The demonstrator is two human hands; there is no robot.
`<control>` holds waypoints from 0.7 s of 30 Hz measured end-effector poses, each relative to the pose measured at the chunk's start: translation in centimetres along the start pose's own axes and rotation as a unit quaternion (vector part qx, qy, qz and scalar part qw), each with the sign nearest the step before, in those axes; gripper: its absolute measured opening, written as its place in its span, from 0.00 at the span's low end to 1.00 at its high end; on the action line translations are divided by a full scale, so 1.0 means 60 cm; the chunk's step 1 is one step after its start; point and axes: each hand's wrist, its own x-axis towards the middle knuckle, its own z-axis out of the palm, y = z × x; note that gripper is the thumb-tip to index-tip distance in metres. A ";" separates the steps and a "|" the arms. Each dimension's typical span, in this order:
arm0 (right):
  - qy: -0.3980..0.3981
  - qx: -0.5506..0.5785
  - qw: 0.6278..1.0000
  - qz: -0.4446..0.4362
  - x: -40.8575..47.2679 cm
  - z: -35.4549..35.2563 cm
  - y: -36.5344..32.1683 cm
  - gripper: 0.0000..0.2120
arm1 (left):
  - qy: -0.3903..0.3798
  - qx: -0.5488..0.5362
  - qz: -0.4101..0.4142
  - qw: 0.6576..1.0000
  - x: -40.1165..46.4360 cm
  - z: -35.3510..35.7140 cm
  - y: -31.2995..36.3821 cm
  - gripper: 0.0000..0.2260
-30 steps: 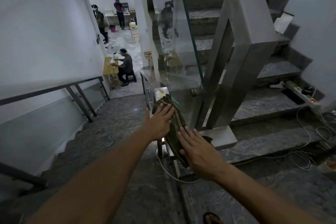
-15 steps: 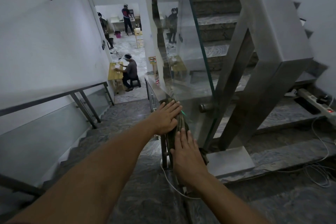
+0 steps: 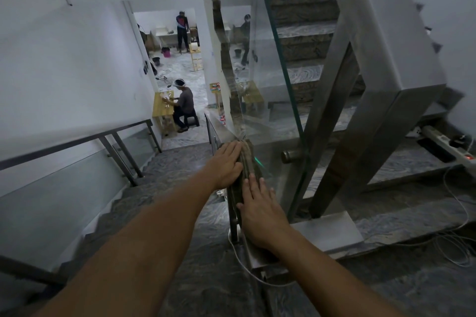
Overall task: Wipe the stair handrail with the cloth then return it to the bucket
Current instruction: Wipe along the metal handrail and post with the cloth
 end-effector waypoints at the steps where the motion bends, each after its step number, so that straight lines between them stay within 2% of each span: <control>1: -0.001 -0.008 1.000 -0.007 -0.010 0.000 -0.001 0.29 | 0.000 0.008 -0.002 1.000 -0.010 0.002 -0.001 0.26; 7: -0.015 -0.066 0.995 -0.071 -0.085 0.005 0.011 0.29 | -0.008 0.046 -0.005 0.999 -0.085 0.021 0.011 0.27; 12: 0.015 -0.098 0.987 -0.128 -0.140 0.022 0.039 0.31 | 0.050 0.057 0.005 0.997 -0.161 0.048 0.034 0.29; 15: 0.063 -0.142 0.976 -0.151 -0.174 0.030 0.069 0.30 | 0.082 0.083 0.042 0.992 -0.189 0.057 0.042 0.28; 18: 0.104 -0.150 0.969 -0.166 -0.192 0.034 0.119 0.23 | 0.105 0.095 0.085 0.986 -0.207 0.065 0.055 0.28; 21: 0.151 -0.109 0.969 -0.161 -0.200 0.019 0.170 0.25 | 0.061 0.043 0.086 0.993 -0.232 0.083 0.089 0.34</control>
